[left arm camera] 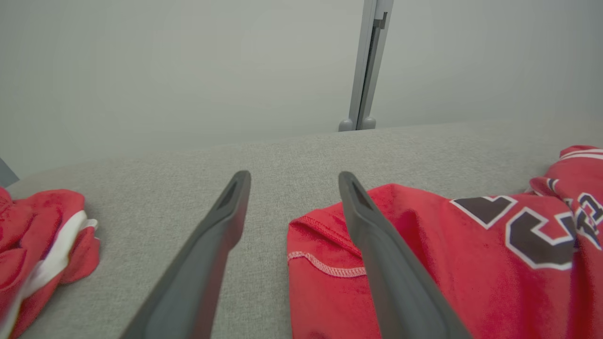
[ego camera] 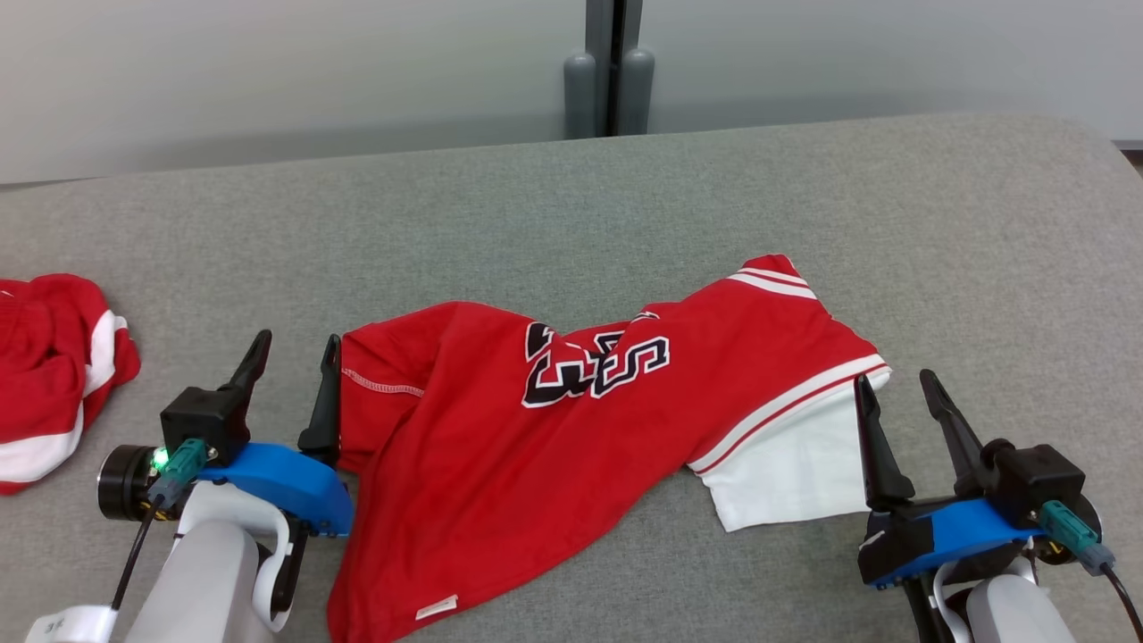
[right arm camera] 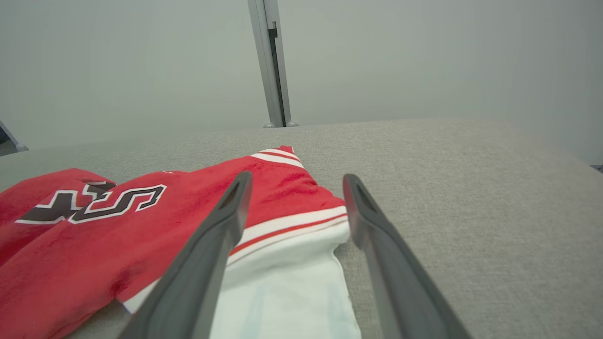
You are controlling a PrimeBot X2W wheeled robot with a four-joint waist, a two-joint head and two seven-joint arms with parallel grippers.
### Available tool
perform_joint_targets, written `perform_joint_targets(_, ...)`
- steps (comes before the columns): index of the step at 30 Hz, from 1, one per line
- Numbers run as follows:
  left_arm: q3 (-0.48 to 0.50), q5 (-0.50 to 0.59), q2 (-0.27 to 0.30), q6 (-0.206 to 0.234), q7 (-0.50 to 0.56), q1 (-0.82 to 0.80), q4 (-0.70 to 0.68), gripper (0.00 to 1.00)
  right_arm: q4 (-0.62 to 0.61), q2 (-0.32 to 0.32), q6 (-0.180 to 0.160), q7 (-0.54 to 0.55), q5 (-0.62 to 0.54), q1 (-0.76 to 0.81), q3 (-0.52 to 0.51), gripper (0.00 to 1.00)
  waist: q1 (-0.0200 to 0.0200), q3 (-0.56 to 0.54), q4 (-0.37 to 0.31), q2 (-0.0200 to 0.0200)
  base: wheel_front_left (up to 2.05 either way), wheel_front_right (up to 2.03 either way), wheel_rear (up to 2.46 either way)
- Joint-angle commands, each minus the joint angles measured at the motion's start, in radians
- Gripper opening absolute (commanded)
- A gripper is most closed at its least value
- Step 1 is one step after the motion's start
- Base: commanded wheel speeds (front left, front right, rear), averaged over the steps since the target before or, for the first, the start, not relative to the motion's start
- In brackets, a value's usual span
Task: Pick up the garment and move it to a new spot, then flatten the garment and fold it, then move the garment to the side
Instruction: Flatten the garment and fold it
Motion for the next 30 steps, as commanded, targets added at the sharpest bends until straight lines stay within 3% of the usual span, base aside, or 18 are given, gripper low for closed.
perform_joint_targets(1, -0.008, -0.004, 0.007, -0.006, 0.004, -0.023, 0.031, 1.0, -0.005, -0.001, 0.001, -0.004, -0.006, -0.017, -0.004, 1.0, -0.0001, 0.007, -0.004, 0.0, 0.0, 0.0, 0.0)
perform_joint_targets(17, -0.124, -0.033, 0.013, -0.041, 0.071, -0.117, 0.352, 1.0, -0.008, -0.001, 0.001, -0.004, -0.012, -0.027, -0.011, 1.0, -0.0001, 0.039, -0.032, 0.0, 0.0, 0.0, 0.0)
perform_joint_targets(18, -0.134, -0.04, 0.012, -0.042, 0.083, -0.121, 0.366, 0.89, -0.007, -0.001, 0.001, -0.004, -0.012, -0.026, -0.01, 1.0, -0.0001, 0.039, -0.033, 0.0, 0.0, 0.0, 0.0)
perform_joint_targets(19, -0.148, -0.038, 0.015, -0.043, 0.091, -0.128, 0.378, 0.65, -0.005, -0.001, 0.001, -0.004, -0.012, -0.027, -0.008, 1.0, -0.0001, 0.039, -0.034, 0.0, 0.0, 0.0, 0.0)
perform_joint_targets(20, -0.159, -0.044, 0.014, -0.043, 0.092, -0.131, 0.386, 0.15, -0.004, -0.001, 0.001, -0.004, -0.012, -0.029, -0.007, 1.0, -0.0001, 0.04, -0.035, 0.0, 0.0, 0.0, 0.0)
perform_joint_targets(21, -0.171, -0.055, 0.013, -0.042, 0.09, -0.135, 0.391, 0.0, -0.004, -0.001, 0.001, -0.004, -0.012, -0.032, -0.006, 1.0, -0.0001, 0.04, -0.035, 0.0, 0.0, 0.0, 0.0)
perform_joint_targets(30, -0.233, -0.109, 0.052, -0.04, 0.02, -0.256, 0.399, 0.0, -0.005, -0.001, 0.001, -0.004, -0.023, -0.036, -0.014, 1.0, -0.0001, 0.032, -0.03, 0.0, 0.0, 0.0, 0.0)
